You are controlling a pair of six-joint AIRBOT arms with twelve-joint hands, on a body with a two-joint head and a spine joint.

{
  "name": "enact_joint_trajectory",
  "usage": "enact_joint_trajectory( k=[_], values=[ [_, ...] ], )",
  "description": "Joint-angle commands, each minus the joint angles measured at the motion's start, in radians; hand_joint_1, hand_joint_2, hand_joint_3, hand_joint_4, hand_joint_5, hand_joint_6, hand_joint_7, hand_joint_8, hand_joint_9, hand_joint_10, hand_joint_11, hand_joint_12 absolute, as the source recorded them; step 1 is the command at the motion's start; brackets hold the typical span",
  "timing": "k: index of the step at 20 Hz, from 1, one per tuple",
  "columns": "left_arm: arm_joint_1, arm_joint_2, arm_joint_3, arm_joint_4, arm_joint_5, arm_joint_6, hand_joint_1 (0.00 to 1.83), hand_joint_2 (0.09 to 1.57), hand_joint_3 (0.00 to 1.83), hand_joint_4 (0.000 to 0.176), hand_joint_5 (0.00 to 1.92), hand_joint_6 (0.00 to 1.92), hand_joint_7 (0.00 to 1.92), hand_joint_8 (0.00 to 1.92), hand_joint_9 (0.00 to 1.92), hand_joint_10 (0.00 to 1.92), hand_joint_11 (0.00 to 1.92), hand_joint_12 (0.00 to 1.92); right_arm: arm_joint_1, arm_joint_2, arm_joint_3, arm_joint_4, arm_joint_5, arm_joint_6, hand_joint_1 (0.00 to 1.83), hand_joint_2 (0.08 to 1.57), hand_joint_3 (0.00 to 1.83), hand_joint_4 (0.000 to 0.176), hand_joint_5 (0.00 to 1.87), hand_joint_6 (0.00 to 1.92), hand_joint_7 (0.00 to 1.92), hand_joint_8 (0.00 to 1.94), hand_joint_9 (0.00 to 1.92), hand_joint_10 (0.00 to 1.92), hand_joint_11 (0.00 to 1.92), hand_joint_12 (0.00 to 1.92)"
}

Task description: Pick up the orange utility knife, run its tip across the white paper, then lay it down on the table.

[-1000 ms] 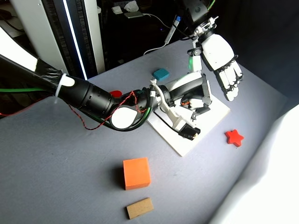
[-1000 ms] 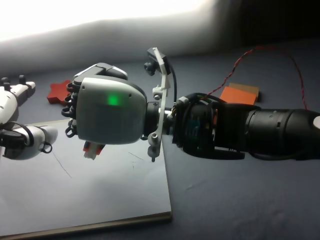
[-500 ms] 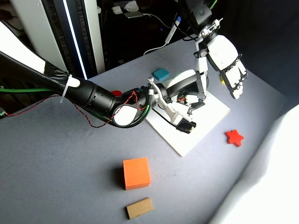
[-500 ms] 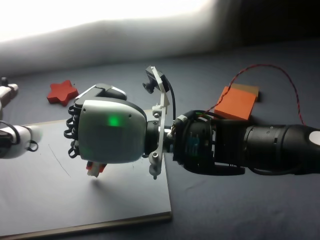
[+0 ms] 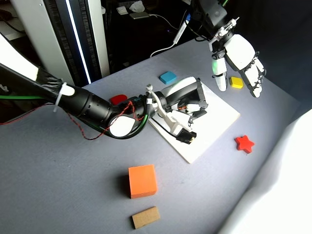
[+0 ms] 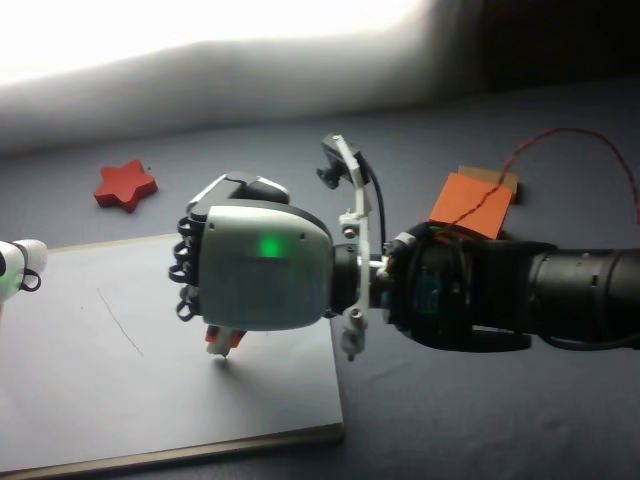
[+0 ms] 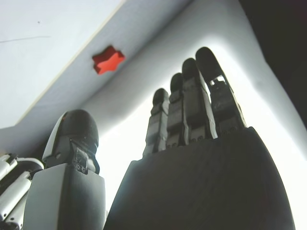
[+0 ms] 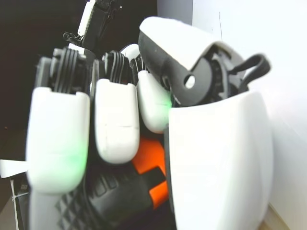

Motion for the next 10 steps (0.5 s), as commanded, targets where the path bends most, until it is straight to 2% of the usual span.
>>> enact_joint_trajectory(
  k=[1,8,10],
  values=[
    [-0.001,0.014,0.003,0.061,-0.076,0.001,0.26,1.3,0.0,0.057,0.06,0.0,0.15,0.0,0.23,0.01,0.0,0.97,-0.002,0.01,-0.008,0.028,0.112,-0.016,1.56,0.85,0.88,0.176,1.6,1.92,1.73,1.94,1.82,1.92,1.87,1.92],
    [-0.004,0.013,-0.001,0.061,-0.076,0.001,0.28,1.3,0.0,0.052,0.07,0.0,0.13,0.0,0.23,0.0,0.0,0.97,-0.018,0.075,-0.042,0.026,0.121,-0.005,1.56,0.85,0.87,0.176,1.58,1.92,1.72,1.94,1.81,1.92,1.87,1.92],
    [-0.004,0.012,-0.003,0.061,-0.076,0.001,0.29,1.29,0.0,0.056,0.07,0.0,0.13,0.0,0.22,0.01,0.0,0.94,-0.009,0.079,-0.042,0.065,0.121,-0.009,1.56,0.86,0.87,0.176,1.58,1.92,1.72,1.94,1.81,1.92,1.87,1.92]
  ],
)
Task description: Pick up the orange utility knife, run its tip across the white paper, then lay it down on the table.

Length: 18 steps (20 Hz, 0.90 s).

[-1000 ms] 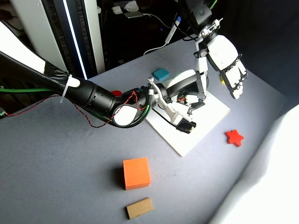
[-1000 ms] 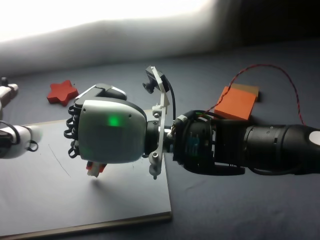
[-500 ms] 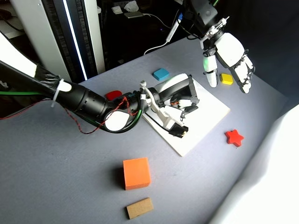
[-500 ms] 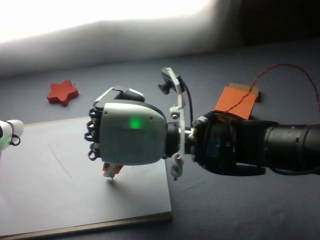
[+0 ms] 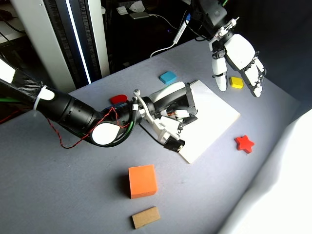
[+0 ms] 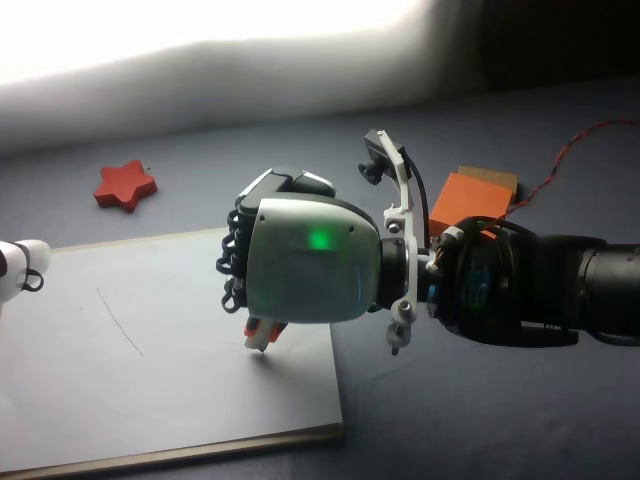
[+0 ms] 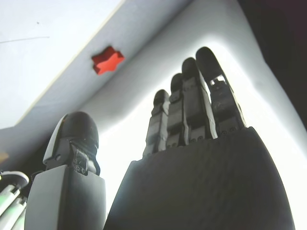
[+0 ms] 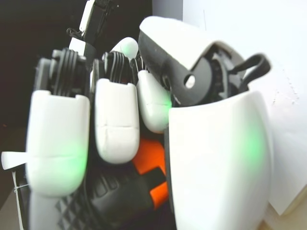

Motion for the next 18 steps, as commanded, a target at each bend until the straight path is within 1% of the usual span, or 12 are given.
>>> enact_joint_trajectory(
  k=[1,5,6,7,8,9,10,12,13,14,16,18],
  values=[
    [-0.004,0.012,0.001,0.063,-0.074,0.001,0.27,1.29,0.0,0.056,0.07,0.0,0.14,0.0,0.22,0.0,0.0,0.95,0.02,0.005,-0.005,0.067,0.101,-0.017,1.55,0.86,0.87,0.176,1.58,1.92,1.72,1.94,1.81,1.92,1.86,1.92],
    [-0.007,0.012,0.002,0.063,-0.074,0.001,0.28,1.29,0.0,0.056,0.07,0.0,0.14,0.0,0.23,0.01,0.0,0.96,0.08,0.007,-0.005,0.178,0.097,-0.016,1.55,0.88,0.85,0.176,1.57,1.92,1.72,1.94,1.81,1.92,1.86,1.92],
    [-0.008,0.012,0.002,0.063,-0.074,0.001,0.27,1.29,0.0,0.052,0.07,0.0,0.15,0.0,0.24,0.01,0.0,0.98,0.093,0.012,-0.009,0.202,0.087,-0.008,1.56,0.87,0.85,0.176,1.56,1.92,1.71,1.94,1.8,1.92,1.85,1.92],
    [-0.012,0.012,0.0,0.063,-0.069,0.005,0.27,1.3,0.0,0.053,0.07,0.0,0.14,0.0,0.23,0.0,0.0,0.95,0.105,0.035,-0.045,0.279,0.032,0.002,1.56,0.88,0.85,0.176,1.56,1.92,1.71,1.94,1.8,1.92,1.86,1.92],
    [-0.015,0.011,-0.002,0.063,-0.063,0.009,0.28,1.29,0.0,0.053,0.07,0.0,0.15,0.0,0.24,0.01,0.0,0.96,0.107,0.048,-0.067,0.322,0.0,0.005,1.54,0.89,0.85,0.176,1.56,1.92,1.71,1.94,1.8,1.92,1.86,1.92],
    [-0.022,0.01,-0.007,0.063,-0.05,0.017,0.27,1.3,0.0,0.055,0.07,0.0,0.14,0.0,0.24,0.0,0.0,0.95,0.109,0.094,-0.146,0.462,-0.078,0.006,1.54,0.88,0.84,0.176,1.56,1.92,1.71,1.94,1.81,1.92,1.87,1.92],
    [-0.031,0.006,-0.013,0.065,-0.036,0.026,0.25,1.3,0.0,0.055,0.06,0.0,0.14,0.0,0.24,0.0,0.0,0.95,0.105,0.129,-0.198,0.532,-0.107,0.007,1.54,0.88,0.85,0.176,1.57,1.92,1.71,1.94,1.81,1.92,1.87,1.92],
    [-0.044,-0.003,-0.019,0.087,-0.013,0.028,0.25,1.3,0.0,0.057,0.05,0.0,0.13,0.0,0.22,0.0,0.0,0.95,0.099,0.189,-0.273,0.586,-0.164,0.022,1.55,0.88,0.85,0.176,1.58,1.92,1.72,1.94,1.81,1.92,1.87,1.92],
    [-0.052,-0.009,-0.022,0.09,0.007,0.037,0.27,1.3,0.0,0.054,0.05,0.0,0.13,0.0,0.21,0.0,0.0,0.92,0.098,0.225,-0.327,0.658,-0.217,0.022,1.56,0.88,0.86,0.176,1.59,1.92,1.73,1.94,1.81,1.92,1.87,1.92],
    [-0.067,-0.014,-0.026,0.108,0.036,0.057,0.29,1.29,0.0,0.055,0.07,0.0,0.14,0.0,0.23,0.01,0.0,0.94,0.097,0.277,-0.399,0.786,-0.307,0.011,1.56,0.86,0.86,0.176,1.58,1.92,1.72,1.94,1.81,1.92,1.88,1.92],
    [-0.088,-0.022,-0.027,0.123,0.089,0.092,0.27,1.3,0.0,0.055,0.07,0.0,0.15,0.0,0.22,0.0,0.0,0.94,0.089,0.326,-0.459,0.861,-0.353,0.008,1.55,0.85,0.87,0.176,1.58,1.92,1.72,1.94,1.81,1.92,1.87,1.92],
    [-0.104,-0.029,-0.035,0.141,0.149,0.112,0.31,1.29,0.0,0.056,0.08,0.01,0.18,0.01,0.25,0.01,0.0,0.95,0.072,0.363,-0.504,0.91,-0.362,0.009,1.56,0.85,0.87,0.176,1.59,1.92,1.72,1.94,1.81,1.92,1.87,1.92]
  ],
)
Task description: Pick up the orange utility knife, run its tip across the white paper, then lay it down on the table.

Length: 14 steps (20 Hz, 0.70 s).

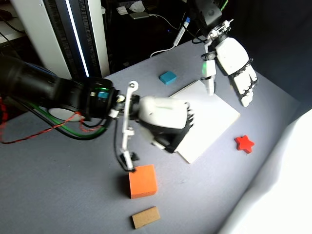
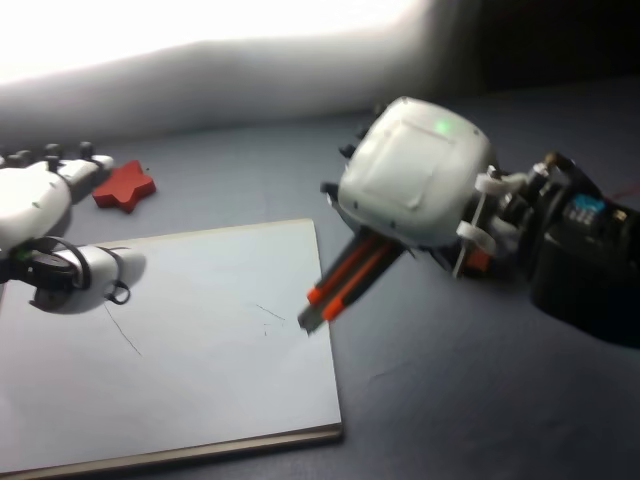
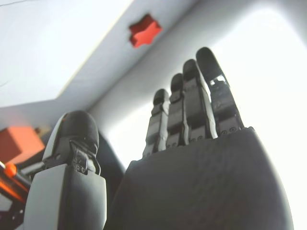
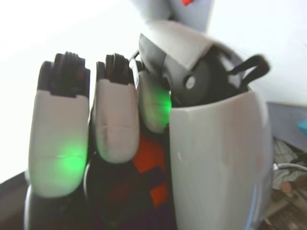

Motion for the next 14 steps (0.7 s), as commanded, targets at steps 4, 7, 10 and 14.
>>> enact_joint_trajectory(
  k=[4,7,10,14],
  values=[
    [-0.015,-0.007,-0.041,0.055,-0.035,0.022,0.33,1.28,0.0,0.039,0.22,0.03,0.34,0.03,0.35,0.03,0.0,1.17,-0.021,0.03,-0.052,0.12,0.092,0.003,1.55,0.85,0.89,0.176,1.6,1.92,1.73,1.94,1.82,1.92,1.88,1.92],
    [-0.026,-0.012,-0.058,0.055,-0.01,0.047,0.34,1.29,0.0,0.013,0.3,0.03,0.42,0.03,0.41,0.05,0.0,1.28,-0.031,0.047,-0.061,0.223,0.017,0.003,1.56,0.85,0.89,0.176,1.58,1.92,1.72,1.94,1.82,1.92,1.87,1.92],
    [-0.03,-0.016,-0.064,0.055,-0.005,0.051,0.35,1.29,0.0,0.004,0.33,0.02,0.46,0.04,0.46,0.07,0.0,1.37,-0.026,0.062,-0.063,0.33,-0.065,-0.009,1.56,0.85,0.87,0.176,1.57,1.92,1.72,1.94,1.81,1.92,1.86,1.92],
    [-0.032,-0.017,-0.065,0.055,-0.01,0.051,0.35,1.28,0.0,0.002,0.31,0.01,0.46,0.03,0.43,0.06,0.0,1.37,-0.045,0.064,-0.062,0.366,-0.103,-0.008,1.53,0.85,0.87,0.176,1.54,1.92,1.69,1.94,1.78,1.92,1.86,1.92]
  ],
)
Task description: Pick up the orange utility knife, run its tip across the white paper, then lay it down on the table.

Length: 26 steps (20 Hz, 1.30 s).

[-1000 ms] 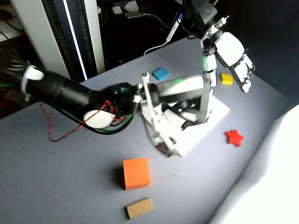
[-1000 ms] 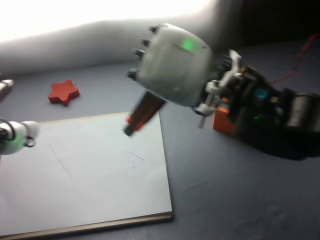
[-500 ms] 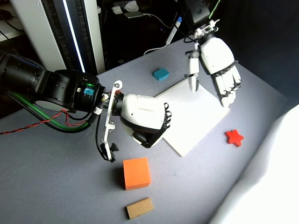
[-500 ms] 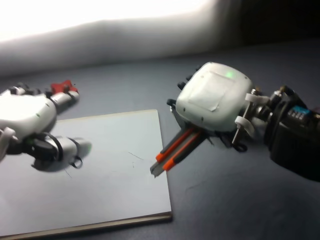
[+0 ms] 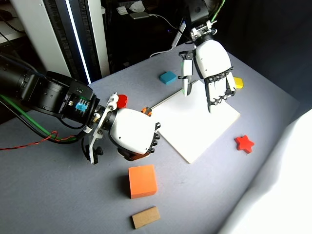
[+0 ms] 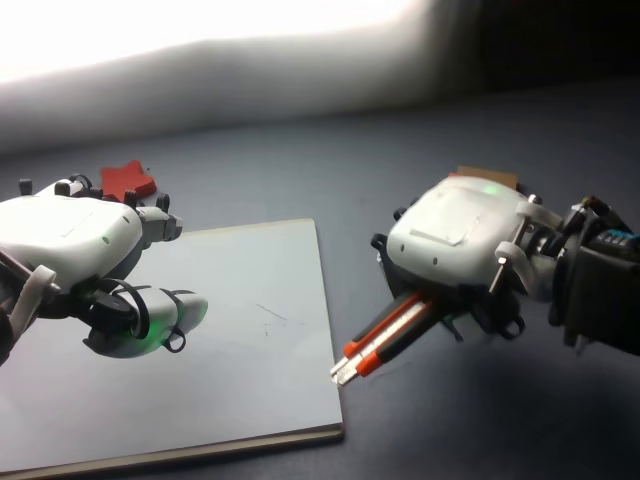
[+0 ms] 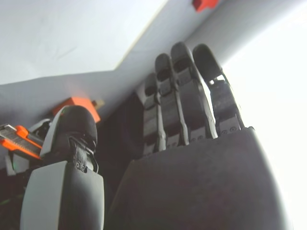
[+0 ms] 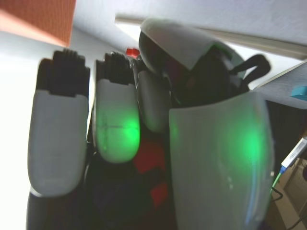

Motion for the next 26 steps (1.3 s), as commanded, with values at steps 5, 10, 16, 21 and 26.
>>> enact_joint_trajectory(
  k=[5,10,16,21,26],
  values=[
    [-0.002,0.006,0.005,0.057,-0.066,0.0,0.35,1.28,0.0,0.007,0.32,0.01,0.48,0.03,0.44,0.07,0.0,1.36,-0.021,0.016,-0.005,-0.018,0.048,-0.022,1.51,0.87,0.86,0.176,1.47,1.92,1.62,1.94,1.73,1.92,1.79,1.92],
    [0.0,0.006,0.016,0.056,-0.066,-0.002,0.35,1.28,0.0,0.007,0.3,0.0,0.46,0.02,0.45,0.07,0.0,1.35,-0.023,0.02,-0.006,-0.057,0.041,-0.023,1.05,1.24,0.05,0.0,0.04,1.29,0.22,1.48,0.18,1.92,0.3,1.92],
    [0.0,0.006,0.016,0.056,-0.066,-0.003,0.35,1.28,0.0,0.004,0.29,0.0,0.44,0.01,0.44,0.07,0.0,1.35,-0.034,0.063,-0.047,-0.091,0.025,-0.019,0.7,1.16,0.04,0.0,0.0,0.21,0.08,0.2,0.0,0.67,0.0,1.32],
    [-0.005,0.006,0.017,0.056,-0.067,-0.002,0.33,1.29,0.0,0.012,0.29,0.0,0.43,0.0,0.43,0.07,0.0,1.35,-0.026,0.111,-0.102,-0.096,0.026,-0.012,0.47,1.03,0.0,0.0,0.0,0.0,0.0,0.0,0.0,0.0,0.0,0.0],
    [-0.044,0.013,0.024,0.056,-0.082,-0.001,0.35,1.28,0.0,0.011,0.3,0.01,0.48,0.02,0.47,0.09,0.0,1.37,0.017,0.212,-0.195,-0.095,-0.041,0.026,0.06,1.13,0.0,0.0,0.12,0.05,0.23,0.01,0.15,0.13,0.0,0.39]
  ],
)
